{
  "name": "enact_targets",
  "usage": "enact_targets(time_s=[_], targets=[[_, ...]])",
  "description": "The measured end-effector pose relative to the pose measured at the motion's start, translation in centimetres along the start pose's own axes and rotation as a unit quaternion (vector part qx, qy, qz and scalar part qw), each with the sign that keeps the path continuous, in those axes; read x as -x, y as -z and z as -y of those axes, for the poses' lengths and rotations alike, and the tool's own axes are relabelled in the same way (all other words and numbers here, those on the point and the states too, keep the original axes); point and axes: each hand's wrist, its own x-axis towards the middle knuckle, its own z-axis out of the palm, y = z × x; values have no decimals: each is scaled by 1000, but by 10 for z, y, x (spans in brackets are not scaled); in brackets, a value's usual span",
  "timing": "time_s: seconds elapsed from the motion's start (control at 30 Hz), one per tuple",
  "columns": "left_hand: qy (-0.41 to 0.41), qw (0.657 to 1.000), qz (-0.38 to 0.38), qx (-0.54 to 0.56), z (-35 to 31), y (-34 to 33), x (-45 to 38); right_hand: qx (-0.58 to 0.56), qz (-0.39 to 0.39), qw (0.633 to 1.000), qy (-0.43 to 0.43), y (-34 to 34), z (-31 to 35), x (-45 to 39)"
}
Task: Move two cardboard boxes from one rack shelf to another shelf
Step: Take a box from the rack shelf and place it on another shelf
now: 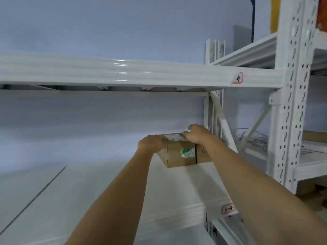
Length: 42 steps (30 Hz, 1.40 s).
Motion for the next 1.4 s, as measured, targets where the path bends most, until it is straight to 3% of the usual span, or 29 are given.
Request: enact_targets(time_s=[0.23, 0.37, 0.6, 0.83, 0.93, 1.13, 1.23, 1.4], targets=[[72, 981, 74, 163, -15, -6, -34, -10, 54, 998, -35, -2, 3, -48], [131, 941, 95, 299, -19, -15, -48, 47, 129, 990, -42, 8, 15, -48], [146, 918, 133, 343, -27, -22, -47, 130, 180, 975, -19, 17, 31, -41], [155, 896, 111, 400, -4, -15, -40, -3, 148, 989, -7, 1, 25, -50], [146, 899, 102, 401, 5, -6, -32, -109, 118, 986, -34, -3, 26, -50], [120, 904, 49, 408, 26, 9, -17, -323, 116, 938, -50, -13, 19, -42], [92, 904, 10, 417, 33, 11, -9, -373, 103, 922, -34, -20, 11, -33], [90, 862, -48, 497, 42, -4, -2, -461, 69, 885, -9, -39, 1, -21]])
